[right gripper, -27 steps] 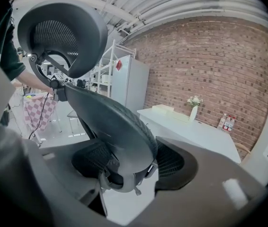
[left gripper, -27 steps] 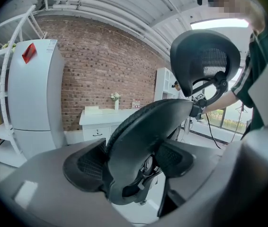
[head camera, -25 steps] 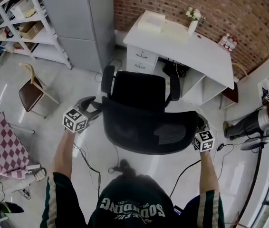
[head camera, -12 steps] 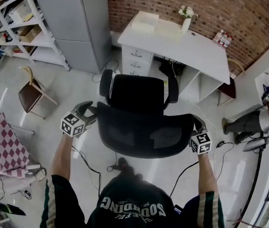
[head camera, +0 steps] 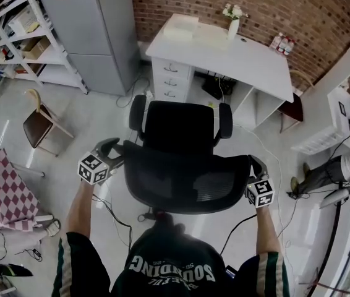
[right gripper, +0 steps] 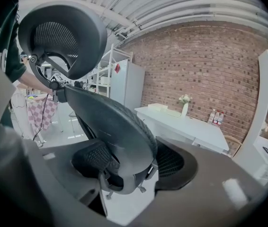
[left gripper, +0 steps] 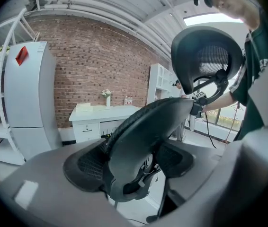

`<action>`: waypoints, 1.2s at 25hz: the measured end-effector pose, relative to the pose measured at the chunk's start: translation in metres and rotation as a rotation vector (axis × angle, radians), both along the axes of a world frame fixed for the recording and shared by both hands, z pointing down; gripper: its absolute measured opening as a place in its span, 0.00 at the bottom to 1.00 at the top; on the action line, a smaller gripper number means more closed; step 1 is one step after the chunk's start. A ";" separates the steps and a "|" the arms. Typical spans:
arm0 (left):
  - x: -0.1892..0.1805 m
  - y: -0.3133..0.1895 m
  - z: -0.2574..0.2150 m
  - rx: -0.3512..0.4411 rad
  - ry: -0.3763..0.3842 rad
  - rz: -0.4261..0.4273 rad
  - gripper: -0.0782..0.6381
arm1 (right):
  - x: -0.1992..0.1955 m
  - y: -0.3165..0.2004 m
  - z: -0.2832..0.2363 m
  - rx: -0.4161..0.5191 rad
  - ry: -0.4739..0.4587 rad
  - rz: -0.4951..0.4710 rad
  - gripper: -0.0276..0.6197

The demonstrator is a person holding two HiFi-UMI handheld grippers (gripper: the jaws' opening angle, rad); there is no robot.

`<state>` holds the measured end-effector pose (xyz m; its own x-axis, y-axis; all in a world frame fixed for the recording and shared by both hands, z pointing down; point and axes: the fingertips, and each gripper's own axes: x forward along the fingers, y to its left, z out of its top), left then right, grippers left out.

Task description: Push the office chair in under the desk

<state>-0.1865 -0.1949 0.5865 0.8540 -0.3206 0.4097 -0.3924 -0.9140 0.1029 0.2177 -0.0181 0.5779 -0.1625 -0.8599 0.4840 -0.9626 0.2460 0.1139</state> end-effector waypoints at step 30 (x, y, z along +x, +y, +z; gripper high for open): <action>0.046 0.099 0.001 0.000 -0.031 0.125 0.55 | 0.023 0.146 0.003 0.005 -0.003 0.121 0.48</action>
<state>-0.1403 -0.0958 0.5877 0.8742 -0.2124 0.4366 -0.2783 -0.9561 0.0920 0.2402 0.1281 0.5806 -0.0586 -0.8756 0.4795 -0.9855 0.1275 0.1123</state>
